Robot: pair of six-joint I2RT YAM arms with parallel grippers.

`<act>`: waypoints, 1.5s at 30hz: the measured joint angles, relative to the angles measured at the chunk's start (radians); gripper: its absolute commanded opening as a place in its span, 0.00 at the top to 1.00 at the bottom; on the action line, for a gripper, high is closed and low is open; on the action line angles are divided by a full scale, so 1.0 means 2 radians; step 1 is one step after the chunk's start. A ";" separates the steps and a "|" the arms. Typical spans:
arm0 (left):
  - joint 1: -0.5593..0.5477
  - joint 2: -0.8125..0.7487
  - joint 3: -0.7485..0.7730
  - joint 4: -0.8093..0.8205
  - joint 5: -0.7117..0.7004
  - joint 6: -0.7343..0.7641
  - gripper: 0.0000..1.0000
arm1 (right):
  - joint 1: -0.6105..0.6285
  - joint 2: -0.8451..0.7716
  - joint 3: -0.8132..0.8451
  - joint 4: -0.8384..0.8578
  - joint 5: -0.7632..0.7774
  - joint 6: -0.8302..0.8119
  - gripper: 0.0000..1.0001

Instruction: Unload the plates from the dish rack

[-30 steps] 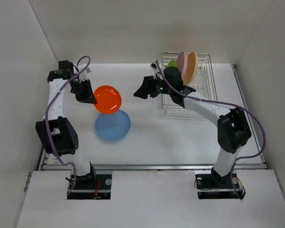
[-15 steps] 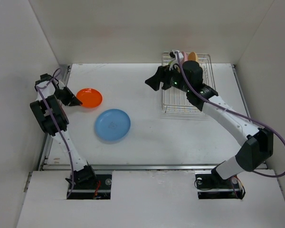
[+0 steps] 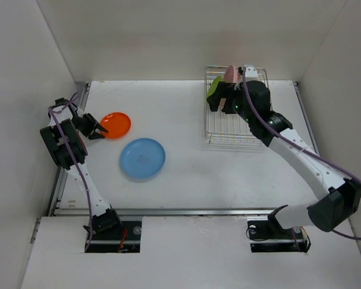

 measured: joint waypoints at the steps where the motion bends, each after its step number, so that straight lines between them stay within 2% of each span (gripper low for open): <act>1: 0.000 0.001 -0.001 -0.001 0.006 -0.003 0.65 | -0.006 -0.006 0.000 -0.006 0.023 0.006 0.09; 2: 0.000 0.000 -0.001 -0.002 0.005 -0.003 0.62 | -0.015 -0.010 0.000 -0.012 0.044 0.012 0.09; 3: 0.000 -0.001 -0.001 -0.002 0.006 -0.004 0.51 | -0.027 -0.012 0.001 -0.018 0.063 0.018 0.09; 4: 0.000 -0.001 -0.001 -0.002 0.006 -0.002 0.46 | -0.042 -0.012 0.003 -0.026 0.082 0.022 0.09; 7: -0.001 -0.007 -0.001 -0.008 0.010 -0.005 0.36 | -0.088 0.012 0.030 -0.056 0.130 0.030 0.09; 14: -0.001 -0.039 -0.027 -0.026 -0.030 0.002 0.23 | -0.148 0.162 0.171 -0.082 0.182 0.023 0.11; 17: 0.000 -0.068 -0.044 -0.035 -0.058 0.007 0.22 | -0.154 0.226 0.218 -0.082 0.183 0.016 0.12; 23: 0.000 -0.132 -0.058 -0.047 -0.087 0.028 0.22 | -0.156 0.333 0.298 -0.094 0.192 0.009 0.26; 28: 0.000 -0.185 -0.080 -0.055 -0.095 0.050 0.22 | -0.156 0.357 0.305 -0.106 0.220 0.011 0.36; 30: 0.000 -0.203 -0.092 -0.057 -0.096 0.059 0.22 | -0.156 0.357 0.305 -0.105 0.227 0.011 0.49; 31: 0.000 -0.212 -0.098 -0.059 -0.097 0.063 0.22 | -0.156 0.357 0.305 -0.102 0.230 0.013 0.62; 33: 0.000 -0.227 -0.110 -0.062 -0.097 0.070 0.22 | -0.156 0.357 0.304 -0.102 0.233 0.010 0.78; 36: -0.001 -0.249 -0.123 -0.069 -0.098 0.082 0.22 | -0.157 0.357 0.302 -0.110 0.252 -0.010 0.94; 39: -0.006 -0.275 -0.129 -0.073 -0.106 0.096 0.22 | -0.159 0.357 0.302 -0.118 0.271 -0.029 1.00; 45: -0.022 -0.328 -0.129 -0.085 -0.117 0.118 0.21 | -0.148 0.336 0.289 -0.116 0.332 -0.064 1.00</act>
